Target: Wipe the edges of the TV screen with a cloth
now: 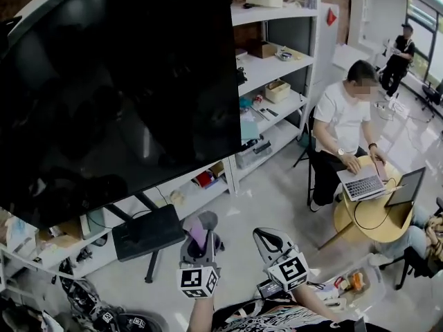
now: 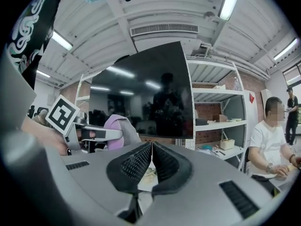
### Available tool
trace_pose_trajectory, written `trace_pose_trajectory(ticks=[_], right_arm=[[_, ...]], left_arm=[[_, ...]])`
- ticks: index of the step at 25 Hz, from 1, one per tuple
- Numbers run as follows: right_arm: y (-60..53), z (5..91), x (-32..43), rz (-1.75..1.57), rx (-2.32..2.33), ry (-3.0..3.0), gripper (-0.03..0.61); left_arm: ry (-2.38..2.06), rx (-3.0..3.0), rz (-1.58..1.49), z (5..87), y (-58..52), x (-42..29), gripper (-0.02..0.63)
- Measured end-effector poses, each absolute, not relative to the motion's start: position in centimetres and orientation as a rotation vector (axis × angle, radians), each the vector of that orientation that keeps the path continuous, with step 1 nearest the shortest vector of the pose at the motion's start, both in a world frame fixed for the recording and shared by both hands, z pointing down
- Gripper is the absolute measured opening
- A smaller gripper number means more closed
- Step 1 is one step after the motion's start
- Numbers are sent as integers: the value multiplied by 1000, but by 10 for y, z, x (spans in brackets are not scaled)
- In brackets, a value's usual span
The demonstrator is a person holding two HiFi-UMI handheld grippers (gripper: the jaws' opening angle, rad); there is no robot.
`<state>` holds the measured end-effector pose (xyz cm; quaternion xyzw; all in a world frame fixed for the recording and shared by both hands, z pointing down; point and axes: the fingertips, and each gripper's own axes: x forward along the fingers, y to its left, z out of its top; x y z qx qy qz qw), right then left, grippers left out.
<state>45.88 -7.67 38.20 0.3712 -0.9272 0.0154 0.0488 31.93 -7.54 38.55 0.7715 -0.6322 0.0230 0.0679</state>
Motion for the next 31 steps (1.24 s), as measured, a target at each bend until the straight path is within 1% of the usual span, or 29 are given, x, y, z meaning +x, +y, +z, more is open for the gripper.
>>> trace_pose_trajectory(ticks=[5,16,31], right_arm=[[-55,385,427,43,1106,-2802,29],[3,397,382,10,1102,-2778,29],[45,407,372,18,1059,-2776,29]], left_arm=[[-1957,2332,196,390,-27,294,100],[-2024,2310,199,397,43,242,100],[-2041,2310,165,399,78,229,100]])
